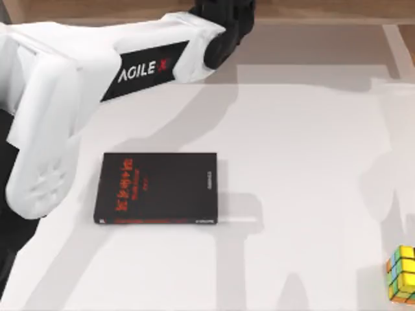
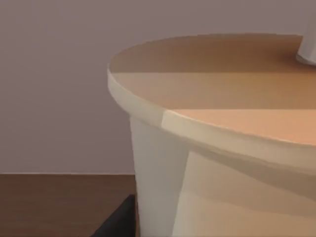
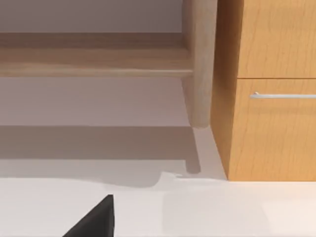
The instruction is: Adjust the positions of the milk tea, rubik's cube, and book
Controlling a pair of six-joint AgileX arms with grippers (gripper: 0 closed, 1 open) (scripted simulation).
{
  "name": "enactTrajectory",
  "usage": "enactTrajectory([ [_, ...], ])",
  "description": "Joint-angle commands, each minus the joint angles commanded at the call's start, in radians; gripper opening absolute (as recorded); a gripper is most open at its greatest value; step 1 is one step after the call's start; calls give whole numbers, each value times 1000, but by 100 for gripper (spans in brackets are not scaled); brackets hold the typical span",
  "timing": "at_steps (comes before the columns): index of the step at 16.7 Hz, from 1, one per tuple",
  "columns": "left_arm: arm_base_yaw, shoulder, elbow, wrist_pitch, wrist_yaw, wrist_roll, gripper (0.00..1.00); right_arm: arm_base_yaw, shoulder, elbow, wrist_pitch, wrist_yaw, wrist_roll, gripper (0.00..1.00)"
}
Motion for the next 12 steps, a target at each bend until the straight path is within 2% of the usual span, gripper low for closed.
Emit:
enactTrajectory([
  [9, 0, 0, 0, 0, 0, 0, 2, 0, 0, 0, 0, 0, 0, 100],
  [12, 0, 0, 0, 0, 0, 0, 0, 0, 0, 0, 0, 0, 0, 100],
])
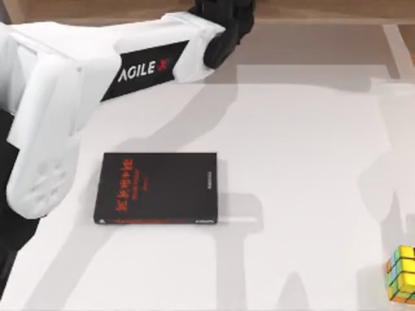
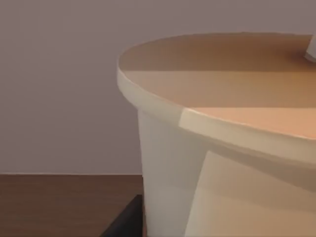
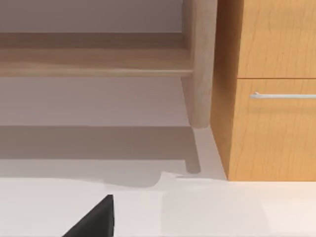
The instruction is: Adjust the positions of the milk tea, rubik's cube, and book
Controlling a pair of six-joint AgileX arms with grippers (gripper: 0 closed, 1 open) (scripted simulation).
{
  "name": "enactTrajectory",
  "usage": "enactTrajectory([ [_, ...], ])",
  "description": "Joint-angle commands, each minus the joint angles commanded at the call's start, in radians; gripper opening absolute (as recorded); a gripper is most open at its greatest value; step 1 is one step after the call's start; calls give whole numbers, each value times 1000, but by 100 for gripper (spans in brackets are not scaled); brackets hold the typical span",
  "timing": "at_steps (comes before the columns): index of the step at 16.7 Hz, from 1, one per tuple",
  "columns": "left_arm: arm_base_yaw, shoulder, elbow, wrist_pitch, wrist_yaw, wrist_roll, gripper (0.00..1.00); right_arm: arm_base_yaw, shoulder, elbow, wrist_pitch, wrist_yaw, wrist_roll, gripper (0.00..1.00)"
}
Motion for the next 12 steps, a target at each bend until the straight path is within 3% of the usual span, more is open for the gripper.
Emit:
enactTrajectory([
  [7, -5, -4, -2, 1, -1, 2, 0, 0, 0, 0, 0, 0, 0, 100],
  [12, -33, -97, -134, 43, -29, 3, 0, 0, 0, 0, 0, 0, 0, 100],
])
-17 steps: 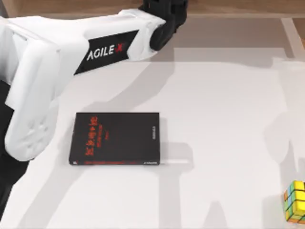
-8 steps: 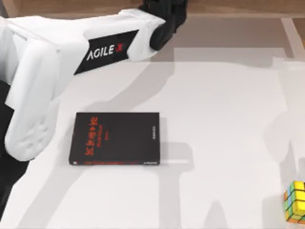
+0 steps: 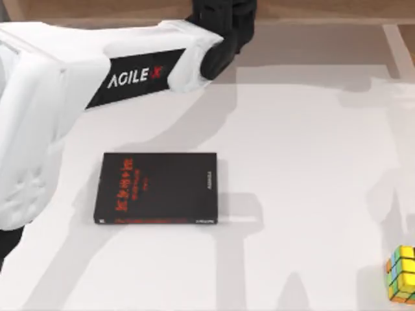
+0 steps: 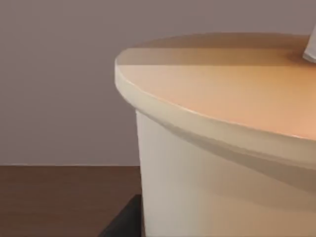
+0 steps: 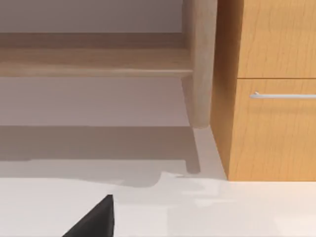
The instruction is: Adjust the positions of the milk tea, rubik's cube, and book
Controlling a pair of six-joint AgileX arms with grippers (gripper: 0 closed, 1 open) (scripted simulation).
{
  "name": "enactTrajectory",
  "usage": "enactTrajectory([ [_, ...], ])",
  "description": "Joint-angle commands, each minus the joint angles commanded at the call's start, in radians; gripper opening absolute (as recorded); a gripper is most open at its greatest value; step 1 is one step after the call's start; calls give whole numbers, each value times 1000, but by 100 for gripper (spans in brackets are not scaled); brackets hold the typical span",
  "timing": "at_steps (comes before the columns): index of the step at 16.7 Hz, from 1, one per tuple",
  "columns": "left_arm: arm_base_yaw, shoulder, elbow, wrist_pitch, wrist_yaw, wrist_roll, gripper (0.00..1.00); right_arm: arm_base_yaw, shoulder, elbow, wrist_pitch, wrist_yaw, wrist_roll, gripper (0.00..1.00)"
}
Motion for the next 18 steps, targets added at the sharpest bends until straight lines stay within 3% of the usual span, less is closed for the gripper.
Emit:
enactTrajectory([
  [10, -65, -165, -257, 94, -69, 4, 0, 0, 0, 0, 0, 0, 0, 100],
  [15, -60, -159, -254, 91, -67, 5, 0, 0, 0, 0, 0, 0, 0, 100],
  [18, -63, -179, -315, 83, -11, -19, 0, 0, 0, 0, 0, 0, 0, 100],
])
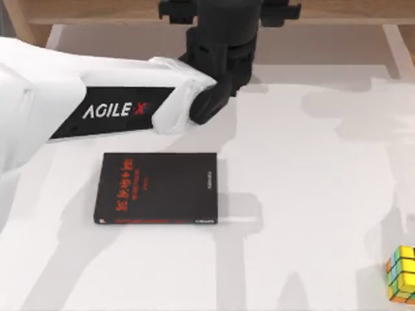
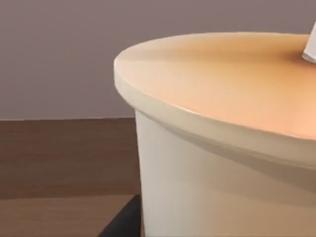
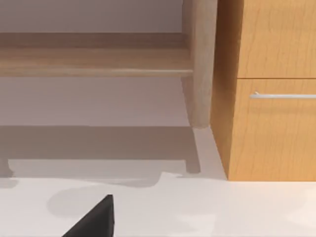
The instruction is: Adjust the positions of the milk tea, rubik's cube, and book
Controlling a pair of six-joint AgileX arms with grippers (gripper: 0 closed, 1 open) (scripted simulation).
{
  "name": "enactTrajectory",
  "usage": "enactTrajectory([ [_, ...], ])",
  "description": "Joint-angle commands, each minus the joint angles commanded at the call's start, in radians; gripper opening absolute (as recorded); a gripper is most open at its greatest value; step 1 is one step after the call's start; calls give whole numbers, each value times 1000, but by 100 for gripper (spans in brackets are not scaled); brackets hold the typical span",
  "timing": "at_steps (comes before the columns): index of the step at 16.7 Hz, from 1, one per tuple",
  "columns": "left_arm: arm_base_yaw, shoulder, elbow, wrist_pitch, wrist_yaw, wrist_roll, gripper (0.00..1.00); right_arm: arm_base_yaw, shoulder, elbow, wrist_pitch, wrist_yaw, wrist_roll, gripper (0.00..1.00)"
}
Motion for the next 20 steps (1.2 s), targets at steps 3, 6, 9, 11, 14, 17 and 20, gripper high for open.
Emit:
enactTrajectory([
  [3, 17, -24, -138, 37, 141, -10, 0, 0, 0, 0, 0, 0, 0, 100],
  [6, 90, -40, -267, 88, 358, 25, 0, 0, 0, 0, 0, 0, 0, 100],
  [9, 245, -58, -406, 147, 625, 56, 0, 0, 0, 0, 0, 0, 0, 100],
  [11, 391, -78, -500, 198, 800, 54, 0, 0, 0, 0, 0, 0, 0, 100],
  [14, 637, -136, -613, 307, 999, 22, 0, 0, 0, 0, 0, 0, 0, 100],
  [17, 878, -160, -672, 441, 1109, -5, 0, 0, 0, 0, 0, 0, 0, 100],
  [20, 1051, -117, -675, 542, 1134, -19, 0, 0, 0, 0, 0, 0, 0, 100],
])
